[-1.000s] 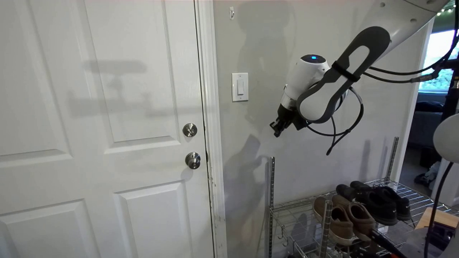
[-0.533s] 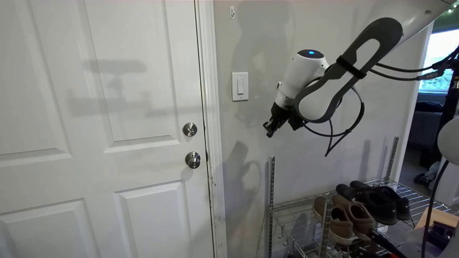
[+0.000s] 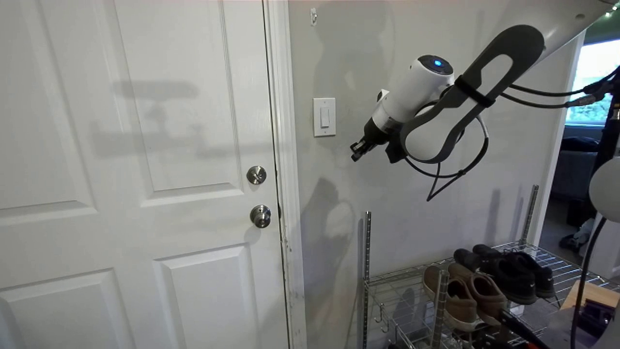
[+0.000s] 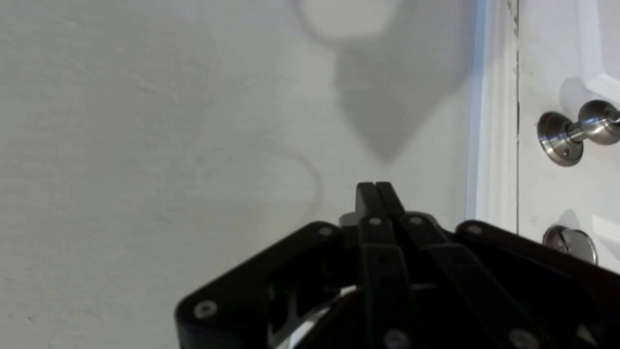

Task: Turn off the light

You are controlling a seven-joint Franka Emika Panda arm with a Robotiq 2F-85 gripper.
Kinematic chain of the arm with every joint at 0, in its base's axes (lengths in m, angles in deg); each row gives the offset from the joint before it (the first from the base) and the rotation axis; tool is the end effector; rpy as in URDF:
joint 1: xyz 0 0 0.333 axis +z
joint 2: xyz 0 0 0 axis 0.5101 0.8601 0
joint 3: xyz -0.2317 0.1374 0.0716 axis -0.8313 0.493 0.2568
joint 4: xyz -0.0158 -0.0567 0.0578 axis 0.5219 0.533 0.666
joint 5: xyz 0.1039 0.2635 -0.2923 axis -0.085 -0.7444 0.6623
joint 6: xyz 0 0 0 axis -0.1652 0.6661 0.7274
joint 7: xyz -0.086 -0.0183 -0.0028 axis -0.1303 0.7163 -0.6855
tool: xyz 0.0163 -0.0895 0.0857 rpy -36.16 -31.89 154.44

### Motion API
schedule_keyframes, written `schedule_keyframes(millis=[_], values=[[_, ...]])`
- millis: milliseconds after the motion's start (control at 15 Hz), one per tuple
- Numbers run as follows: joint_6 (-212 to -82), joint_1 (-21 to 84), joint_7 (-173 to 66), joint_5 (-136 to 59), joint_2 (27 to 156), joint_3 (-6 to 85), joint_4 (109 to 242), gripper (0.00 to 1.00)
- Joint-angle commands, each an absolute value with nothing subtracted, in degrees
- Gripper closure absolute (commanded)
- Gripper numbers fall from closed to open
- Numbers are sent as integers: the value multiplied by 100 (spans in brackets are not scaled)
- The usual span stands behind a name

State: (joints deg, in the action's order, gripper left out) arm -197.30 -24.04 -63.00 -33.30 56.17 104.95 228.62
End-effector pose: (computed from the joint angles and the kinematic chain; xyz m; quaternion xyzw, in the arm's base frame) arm 0.5170 0.0718 0.3653 0.9045 0.0542 0.4143 0.0854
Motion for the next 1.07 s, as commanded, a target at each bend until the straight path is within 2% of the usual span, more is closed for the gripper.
schedule_keyframes(millis=[0,467,1000], values=[[-20217,-3049,-6269,-3220,5642,10923,22626,96],[-20990,-4042,-6314,-3371,5522,11870,22184,97],[-21089,-5442,-6452,-3540,5223,13205,21563,96]])
